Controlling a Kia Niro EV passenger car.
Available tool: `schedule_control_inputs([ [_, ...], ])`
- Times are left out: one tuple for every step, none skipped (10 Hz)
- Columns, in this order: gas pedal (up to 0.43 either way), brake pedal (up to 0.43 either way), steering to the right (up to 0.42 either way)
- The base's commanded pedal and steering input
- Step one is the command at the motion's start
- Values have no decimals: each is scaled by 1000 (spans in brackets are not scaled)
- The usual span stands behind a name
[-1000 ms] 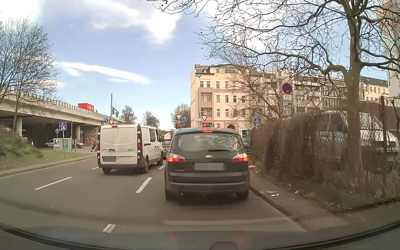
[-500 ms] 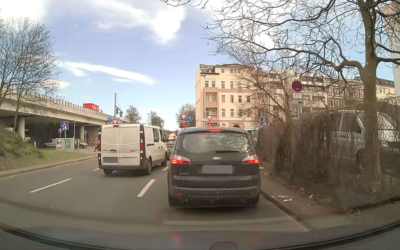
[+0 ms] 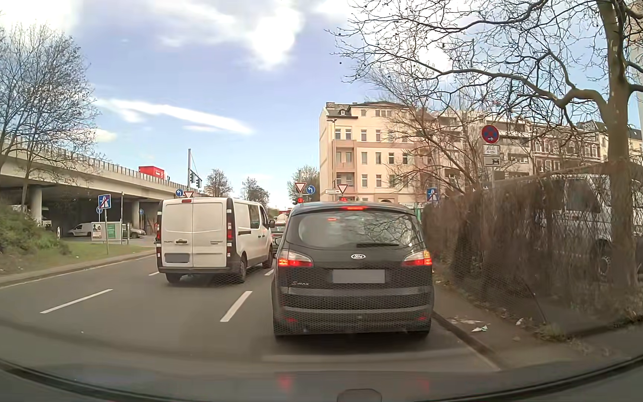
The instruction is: Follow the waypoints while adhering to traffic rules and regulations
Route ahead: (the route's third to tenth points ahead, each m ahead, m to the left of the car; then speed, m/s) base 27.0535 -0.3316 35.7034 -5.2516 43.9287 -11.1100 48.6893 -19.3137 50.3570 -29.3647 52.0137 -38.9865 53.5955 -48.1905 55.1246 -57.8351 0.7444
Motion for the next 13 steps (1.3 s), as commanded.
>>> schedule_control_inputs([
  [0, 207, -51],
  [0, 207, -34],
  [0, 213, -18],
  [0, 213, -15],
  [0, 213, -15],
  [0, 195, -13],
  [0, 152, -13],
  [0, 122, -12],
  [0, 110, -12],
  [0, 91, -12],
  [0, 73, -12],
  [0, 67, -12],
  [0, 67, -12],
])
